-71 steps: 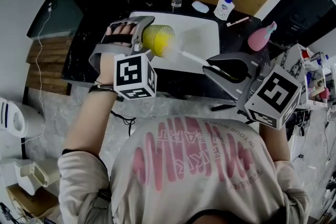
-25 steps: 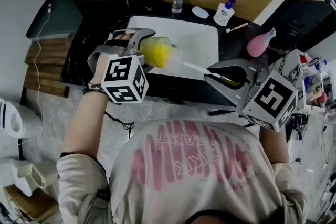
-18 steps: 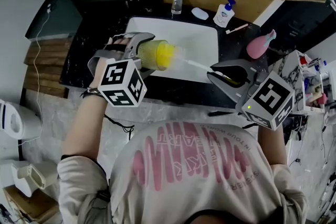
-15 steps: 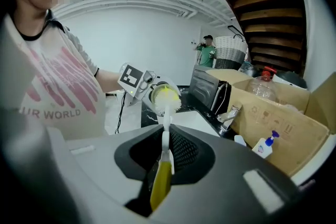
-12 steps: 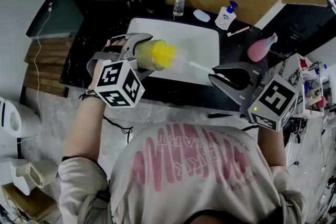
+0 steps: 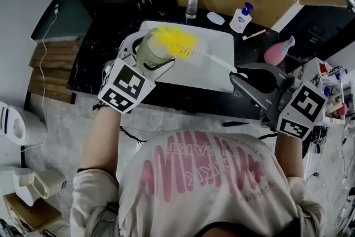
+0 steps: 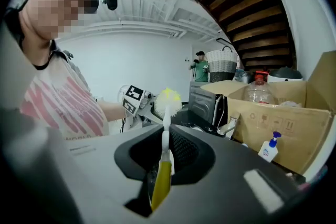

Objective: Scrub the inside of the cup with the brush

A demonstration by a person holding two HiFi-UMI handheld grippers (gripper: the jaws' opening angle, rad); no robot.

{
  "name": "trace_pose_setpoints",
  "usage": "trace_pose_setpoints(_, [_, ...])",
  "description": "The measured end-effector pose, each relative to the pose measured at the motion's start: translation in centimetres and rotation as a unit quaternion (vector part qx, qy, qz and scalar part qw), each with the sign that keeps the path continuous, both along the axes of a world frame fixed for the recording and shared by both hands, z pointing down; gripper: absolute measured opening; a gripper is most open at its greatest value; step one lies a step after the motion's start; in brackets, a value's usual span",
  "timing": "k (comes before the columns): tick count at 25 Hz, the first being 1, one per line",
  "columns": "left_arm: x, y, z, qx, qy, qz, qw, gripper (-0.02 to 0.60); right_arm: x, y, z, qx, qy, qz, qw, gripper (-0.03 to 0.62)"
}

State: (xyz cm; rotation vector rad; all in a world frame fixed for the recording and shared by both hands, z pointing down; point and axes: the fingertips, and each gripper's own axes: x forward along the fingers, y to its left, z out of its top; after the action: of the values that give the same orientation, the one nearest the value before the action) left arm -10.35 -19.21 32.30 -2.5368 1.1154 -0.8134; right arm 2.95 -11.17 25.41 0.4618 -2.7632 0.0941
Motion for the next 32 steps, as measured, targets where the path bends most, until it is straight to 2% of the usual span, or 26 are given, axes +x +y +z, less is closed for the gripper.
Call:
trace_pose_setpoints(5, [0.7,0.3,-1.4,-0.004,0.067,0.003,0.9977,0.368,0.7,-0.9,-1.2,-0.005,-0.057,0.031,0.998,0.046])
trace_pose_setpoints(9, [1.9,0.5,-2.8,-0.011,0.152,0.013,0.9882,0.368,1.6,-2.1,-1.6,-0.012,-0.104,0.071,0.992,0.046])
trace_pose_setpoints(12, [2.5,0.6,-3.9,-0.008,0.193,0.013,0.9811,0.368,2.3,-3.0,-1.8,-0.011,-0.131,0.104,0.986,0.046])
trace_pose_setpoints(16, [2.8,0.4,-5.1,0.008,0.225,-0.005,0.9742,0.368,3.2,-4.2,-2.0,-0.006,-0.166,0.150,0.975,0.046])
trace_pose_setpoints(20, [3.0,0.1,-6.1,0.026,0.251,-0.024,0.9674,0.368,4.5,-5.7,-3.0,0.007,-0.206,0.196,0.959,0.048])
trace_pose_setpoints(24, [2.7,-0.1,-6.3,0.028,0.281,-0.039,0.9584,0.368,6.0,-6.5,-2.7,0.015,-0.237,0.236,0.942,0.048])
trace_pose_setpoints(32, [2.1,-0.6,-5.2,0.018,0.317,-0.066,0.9459,0.368,9.3,-8.3,-0.8,0.031,-0.246,0.328,0.912,0.049])
